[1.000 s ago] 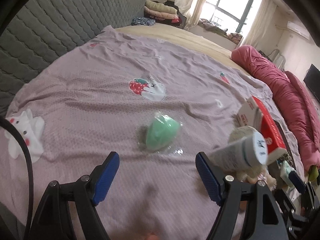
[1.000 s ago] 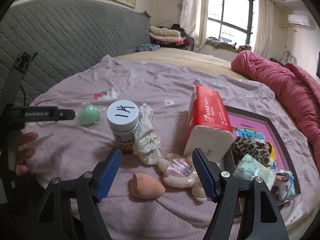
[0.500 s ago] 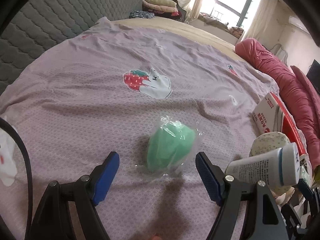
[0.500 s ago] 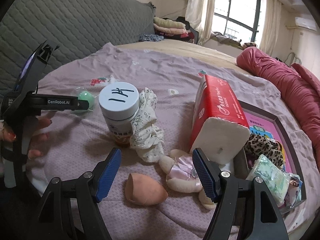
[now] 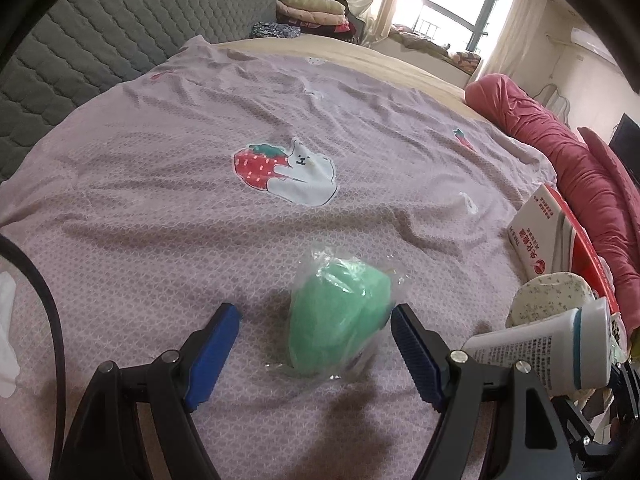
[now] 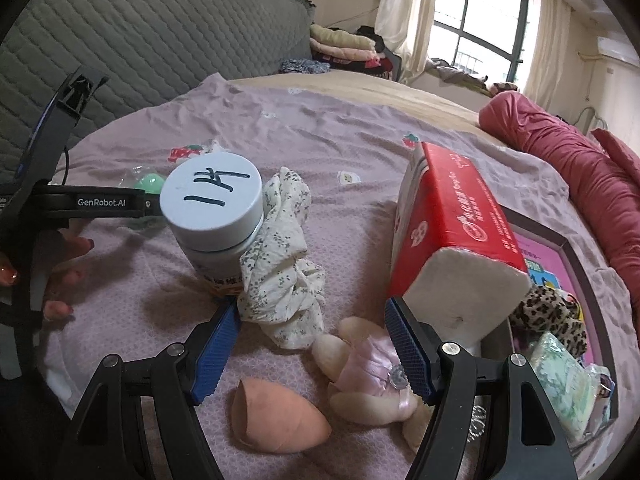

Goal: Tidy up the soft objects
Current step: 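Close the left gripper on the bagged green sponge while the right gripper grasps the floral scrunchie, then lift the green sponge with the left gripper toward the tray while the right gripper carries the scrunchie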

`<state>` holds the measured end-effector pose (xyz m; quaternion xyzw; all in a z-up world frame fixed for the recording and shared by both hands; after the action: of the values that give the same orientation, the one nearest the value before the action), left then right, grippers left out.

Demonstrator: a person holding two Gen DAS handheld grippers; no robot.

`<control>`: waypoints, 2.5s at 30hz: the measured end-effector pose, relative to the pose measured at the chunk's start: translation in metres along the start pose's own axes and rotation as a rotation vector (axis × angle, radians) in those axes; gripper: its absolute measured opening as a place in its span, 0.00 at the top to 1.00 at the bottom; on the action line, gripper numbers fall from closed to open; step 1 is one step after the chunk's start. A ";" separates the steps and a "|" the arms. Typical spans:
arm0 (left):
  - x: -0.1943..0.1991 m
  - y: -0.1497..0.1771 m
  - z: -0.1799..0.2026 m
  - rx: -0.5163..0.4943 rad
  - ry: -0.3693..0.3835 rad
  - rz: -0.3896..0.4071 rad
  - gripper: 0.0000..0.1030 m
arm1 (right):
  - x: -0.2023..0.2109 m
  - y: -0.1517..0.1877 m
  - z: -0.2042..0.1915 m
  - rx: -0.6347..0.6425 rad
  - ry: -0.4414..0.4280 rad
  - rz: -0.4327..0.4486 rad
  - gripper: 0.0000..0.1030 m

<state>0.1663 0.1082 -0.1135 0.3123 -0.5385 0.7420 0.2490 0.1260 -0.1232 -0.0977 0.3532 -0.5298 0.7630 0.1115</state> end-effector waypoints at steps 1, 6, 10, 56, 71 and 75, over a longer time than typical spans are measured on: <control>-0.001 0.000 0.000 -0.001 0.000 0.000 0.24 | -0.002 -0.001 -0.001 0.006 0.001 0.003 0.28; -0.004 -0.002 0.001 -0.010 -0.003 0.004 0.24 | -0.011 -0.004 -0.005 0.019 0.004 0.008 0.27; -0.006 -0.003 0.003 -0.020 -0.006 0.008 0.24 | -0.015 -0.006 -0.004 0.011 0.004 0.018 0.46; 0.099 -0.026 0.048 0.055 0.137 0.195 0.62 | 0.078 -0.039 0.058 -0.181 -0.031 0.263 0.87; 0.131 -0.031 0.156 -0.060 0.225 0.225 0.62 | 0.116 -0.025 0.150 -0.360 0.098 0.346 0.87; 0.138 -0.021 0.188 -0.102 0.258 0.214 0.62 | 0.127 -0.016 0.169 -0.405 0.130 0.358 0.87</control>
<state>0.1237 -0.0602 0.0429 0.1424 -0.5692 0.7699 0.2508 0.1144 -0.2927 0.0294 0.1748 -0.7170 0.6703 0.0771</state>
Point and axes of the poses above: each gripper's, at about its wrist camera, not at the fingertips, and x roughly against the way its jaws point, z to its right, y to its underside, the point moved 6 cm from there along -x, roughly the way its jaws point, and after that the axes turned 4 degrees about z, right-handed, at the moved point
